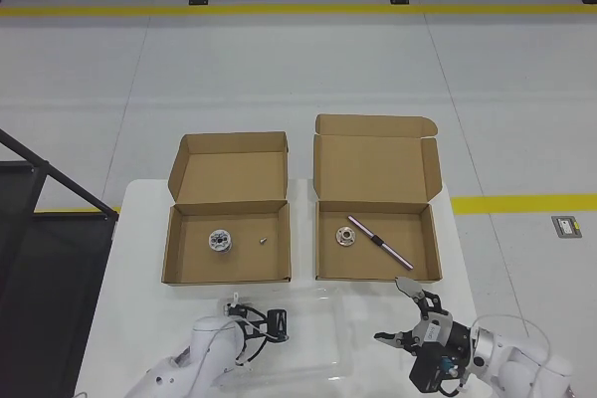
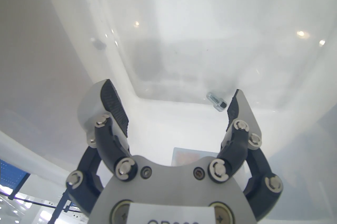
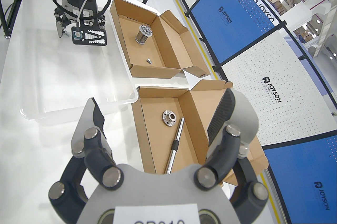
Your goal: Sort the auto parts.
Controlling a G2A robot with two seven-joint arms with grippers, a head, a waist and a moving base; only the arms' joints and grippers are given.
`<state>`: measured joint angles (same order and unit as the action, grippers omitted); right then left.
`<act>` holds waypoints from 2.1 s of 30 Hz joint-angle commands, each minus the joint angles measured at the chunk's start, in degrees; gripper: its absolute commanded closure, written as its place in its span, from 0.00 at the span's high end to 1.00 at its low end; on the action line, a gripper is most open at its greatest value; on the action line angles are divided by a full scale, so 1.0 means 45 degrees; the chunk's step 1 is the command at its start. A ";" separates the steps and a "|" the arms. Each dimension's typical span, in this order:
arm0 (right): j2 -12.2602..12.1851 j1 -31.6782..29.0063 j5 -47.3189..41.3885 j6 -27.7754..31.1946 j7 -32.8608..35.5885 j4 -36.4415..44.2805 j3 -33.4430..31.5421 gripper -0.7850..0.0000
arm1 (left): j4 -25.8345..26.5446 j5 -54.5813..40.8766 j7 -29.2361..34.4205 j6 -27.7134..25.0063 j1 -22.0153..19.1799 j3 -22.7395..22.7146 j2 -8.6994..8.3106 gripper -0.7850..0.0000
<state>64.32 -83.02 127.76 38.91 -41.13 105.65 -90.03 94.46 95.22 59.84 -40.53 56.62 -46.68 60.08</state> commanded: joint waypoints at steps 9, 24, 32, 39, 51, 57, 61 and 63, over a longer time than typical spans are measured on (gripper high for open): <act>0.0000 -0.0001 -0.0001 -0.0001 -0.0001 0.0000 -0.0001 1.00 | 0.0001 -0.0447 0.0334 0.0386 0.0003 -0.0041 0.0203 1.00; 0.0000 -0.0001 -0.0001 -0.0001 -0.0001 0.0000 -0.0001 1.00 | 0.0871 -0.1480 0.2315 0.1444 0.0638 -0.0325 0.0360 0.96; 0.0000 -0.0001 -0.0001 -0.0001 -0.0001 0.0000 -0.0001 1.00 | -0.0109 -0.2939 0.2954 0.2084 -0.0183 0.0169 0.0468 0.67; 0.0000 -0.0001 -0.0001 -0.0001 -0.0001 0.0000 -0.0001 1.00 | -0.0319 -0.3574 0.3145 0.2275 -0.0585 0.0407 0.0451 0.60; 0.0000 -0.0001 -0.0001 -0.0001 -0.0001 0.0000 -0.0001 1.00 | -0.0100 -0.3840 0.3149 0.2279 -0.0699 0.0649 0.0159 0.51; 0.0000 -0.0001 -0.0001 -0.0001 -0.0001 0.0000 -0.0001 1.00 | -0.0219 -0.3978 0.3206 0.2336 -0.0873 0.0863 0.0108 0.46; 0.0000 -0.0001 -0.0001 -0.0001 -0.0001 0.0000 -0.0001 1.00 | -0.0216 -0.3995 0.3294 0.2424 -0.0947 0.0969 0.0055 0.45; 0.0000 -0.0001 -0.0001 -0.0001 -0.0001 0.0000 -0.0001 1.00 | -0.0216 -0.4021 0.3336 0.2466 -0.0979 0.1011 0.0029 0.44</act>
<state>64.32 -83.02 127.76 38.91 -41.13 105.65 -90.03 93.49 77.19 74.77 -29.51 52.28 -42.21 60.26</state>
